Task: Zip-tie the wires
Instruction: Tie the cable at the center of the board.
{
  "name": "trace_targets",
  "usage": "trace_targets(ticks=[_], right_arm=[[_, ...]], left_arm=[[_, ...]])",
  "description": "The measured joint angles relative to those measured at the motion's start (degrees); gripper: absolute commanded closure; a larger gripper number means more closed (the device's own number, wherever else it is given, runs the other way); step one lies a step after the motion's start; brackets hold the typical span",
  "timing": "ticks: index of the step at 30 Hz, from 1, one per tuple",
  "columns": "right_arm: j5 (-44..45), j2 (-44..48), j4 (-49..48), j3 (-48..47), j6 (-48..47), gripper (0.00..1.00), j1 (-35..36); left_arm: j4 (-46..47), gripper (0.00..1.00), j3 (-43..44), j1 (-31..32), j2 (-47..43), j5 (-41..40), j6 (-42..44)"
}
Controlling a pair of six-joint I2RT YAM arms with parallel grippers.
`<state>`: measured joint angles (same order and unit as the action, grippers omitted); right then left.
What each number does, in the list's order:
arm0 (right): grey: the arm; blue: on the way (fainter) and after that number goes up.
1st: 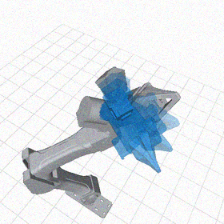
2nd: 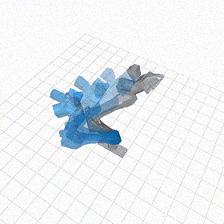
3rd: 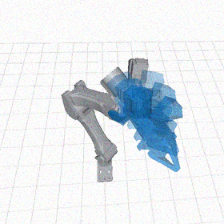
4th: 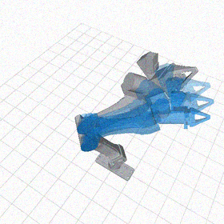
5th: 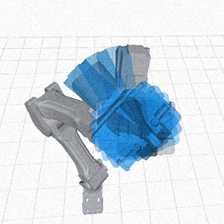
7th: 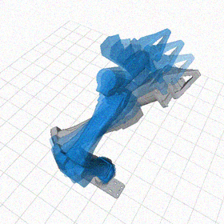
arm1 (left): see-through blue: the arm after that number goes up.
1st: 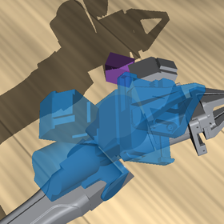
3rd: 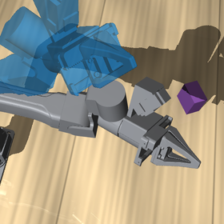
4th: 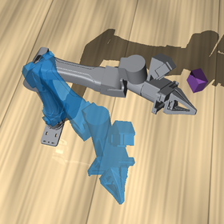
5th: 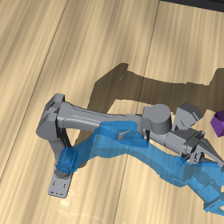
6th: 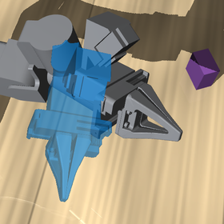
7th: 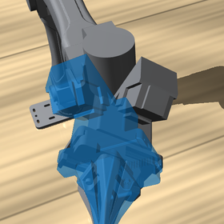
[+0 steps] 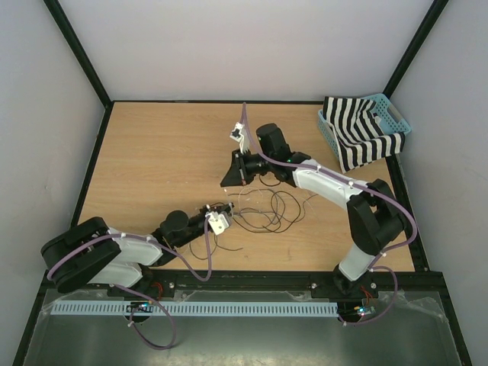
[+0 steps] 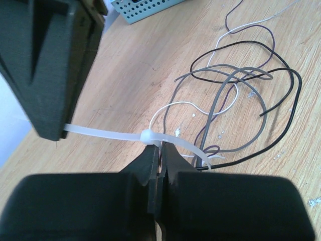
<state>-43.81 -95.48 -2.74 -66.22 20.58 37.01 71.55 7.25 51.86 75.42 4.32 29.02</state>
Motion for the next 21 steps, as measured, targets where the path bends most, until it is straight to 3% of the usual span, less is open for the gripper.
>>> trace_targets(ticks=[9, 21], right_arm=[[-0.4, -1.4, 1.4, -3.5, 0.0, 1.00, 0.0], [0.8, 0.4, -1.5, 3.1, 0.6, 1.00, -0.8]], left_arm=[[0.3, 1.00, 0.0, 0.1, 0.7, -1.4, -0.1], [-0.5, 1.00, 0.0, 0.1, 1.2, 2.6, -2.2]])
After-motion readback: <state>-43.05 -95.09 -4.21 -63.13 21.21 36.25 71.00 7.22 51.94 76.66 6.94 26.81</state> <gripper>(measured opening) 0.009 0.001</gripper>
